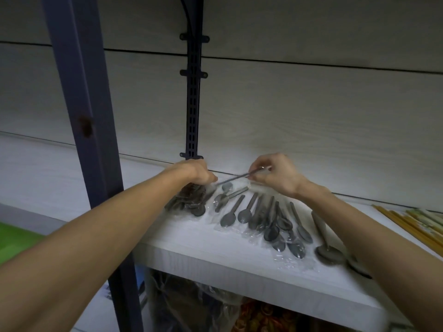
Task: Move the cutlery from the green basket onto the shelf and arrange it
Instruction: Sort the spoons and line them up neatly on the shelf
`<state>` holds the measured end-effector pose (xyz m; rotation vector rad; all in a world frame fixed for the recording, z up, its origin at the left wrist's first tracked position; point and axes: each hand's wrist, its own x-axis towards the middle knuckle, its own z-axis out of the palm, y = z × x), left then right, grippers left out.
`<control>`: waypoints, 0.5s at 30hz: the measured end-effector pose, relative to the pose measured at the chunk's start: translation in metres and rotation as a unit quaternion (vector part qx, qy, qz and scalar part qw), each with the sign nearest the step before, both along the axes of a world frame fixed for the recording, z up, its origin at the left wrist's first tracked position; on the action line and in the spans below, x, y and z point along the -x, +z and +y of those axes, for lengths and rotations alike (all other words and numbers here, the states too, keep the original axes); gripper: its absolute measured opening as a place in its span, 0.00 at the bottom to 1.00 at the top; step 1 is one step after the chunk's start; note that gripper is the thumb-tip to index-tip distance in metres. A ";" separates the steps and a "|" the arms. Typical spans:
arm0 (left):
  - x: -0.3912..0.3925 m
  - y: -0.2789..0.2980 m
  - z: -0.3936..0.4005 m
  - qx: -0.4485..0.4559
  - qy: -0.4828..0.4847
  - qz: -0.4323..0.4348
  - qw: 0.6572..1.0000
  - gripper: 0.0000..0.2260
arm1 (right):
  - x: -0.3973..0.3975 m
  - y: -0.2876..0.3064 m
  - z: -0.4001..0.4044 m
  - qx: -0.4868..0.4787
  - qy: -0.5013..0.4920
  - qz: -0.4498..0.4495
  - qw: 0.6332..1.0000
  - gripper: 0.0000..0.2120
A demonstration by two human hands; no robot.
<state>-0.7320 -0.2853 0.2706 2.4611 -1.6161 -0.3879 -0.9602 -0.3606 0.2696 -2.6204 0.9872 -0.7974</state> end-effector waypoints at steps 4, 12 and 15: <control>0.001 -0.001 0.003 0.008 -0.016 -0.037 0.999 0.28 | 0.037 -0.002 0.005 0.007 -0.024 -0.007 1.000 0.02; 0.014 -0.001 0.006 0.052 -0.103 0.002 0.993 0.22 | 0.070 -0.004 0.023 -0.055 -0.053 -0.062 0.995 0.08; 0.019 -0.005 0.003 0.046 -0.107 0.008 0.993 0.24 | 0.077 -0.010 0.033 -0.038 -0.083 -0.070 0.993 0.10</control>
